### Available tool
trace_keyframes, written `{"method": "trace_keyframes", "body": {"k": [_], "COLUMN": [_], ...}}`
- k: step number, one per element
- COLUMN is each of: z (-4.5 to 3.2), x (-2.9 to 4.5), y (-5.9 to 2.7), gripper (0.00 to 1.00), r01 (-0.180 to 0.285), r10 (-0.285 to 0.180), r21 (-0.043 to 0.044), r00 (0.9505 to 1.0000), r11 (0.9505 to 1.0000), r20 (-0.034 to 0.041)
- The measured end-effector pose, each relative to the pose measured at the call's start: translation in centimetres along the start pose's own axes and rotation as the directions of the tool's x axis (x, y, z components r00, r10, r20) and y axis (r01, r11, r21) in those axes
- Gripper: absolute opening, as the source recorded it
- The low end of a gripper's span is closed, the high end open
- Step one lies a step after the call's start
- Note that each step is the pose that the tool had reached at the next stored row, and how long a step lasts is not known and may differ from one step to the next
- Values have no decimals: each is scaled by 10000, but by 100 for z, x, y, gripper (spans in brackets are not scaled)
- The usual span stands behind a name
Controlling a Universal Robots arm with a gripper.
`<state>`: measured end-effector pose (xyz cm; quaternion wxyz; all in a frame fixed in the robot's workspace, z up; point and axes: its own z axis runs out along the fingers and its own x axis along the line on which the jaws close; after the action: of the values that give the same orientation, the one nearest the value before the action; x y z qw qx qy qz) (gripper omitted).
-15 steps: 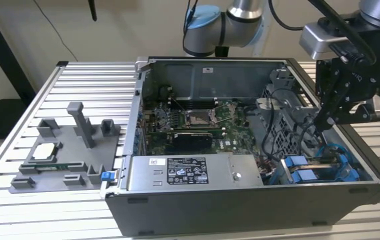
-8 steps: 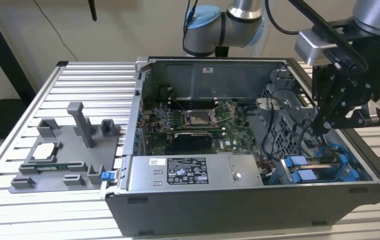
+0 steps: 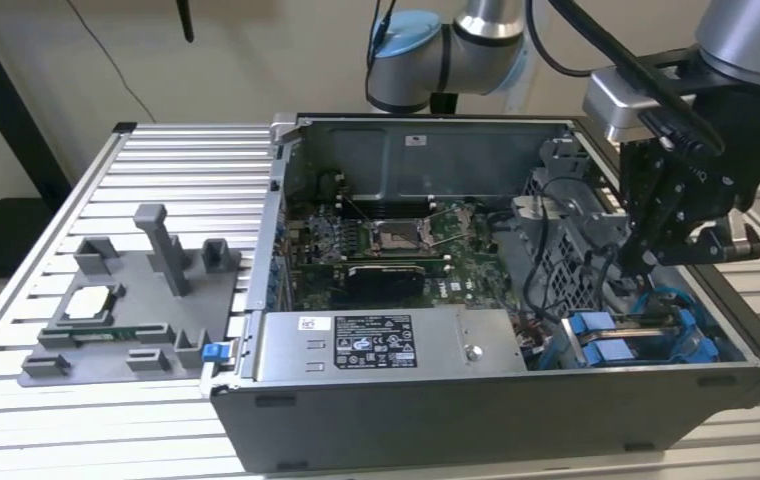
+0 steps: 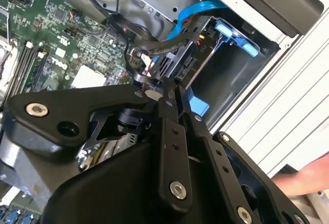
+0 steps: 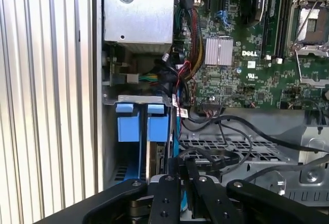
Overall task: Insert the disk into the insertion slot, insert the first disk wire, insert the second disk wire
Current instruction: 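Insert the second disk wire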
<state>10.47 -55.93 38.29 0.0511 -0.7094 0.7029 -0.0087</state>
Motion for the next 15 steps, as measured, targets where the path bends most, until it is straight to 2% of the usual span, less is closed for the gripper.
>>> {"method": "trace_keyframes", "body": {"k": [6,15], "z": [22,33], "x": [4,4], "y": [7,8], "gripper": [0,0], "r01": [4,5], "r10": [-4,-5], "r21": [-1,-1], "r00": [10000,10000], "r11": [10000,10000], "r20": [-52,-56]}}
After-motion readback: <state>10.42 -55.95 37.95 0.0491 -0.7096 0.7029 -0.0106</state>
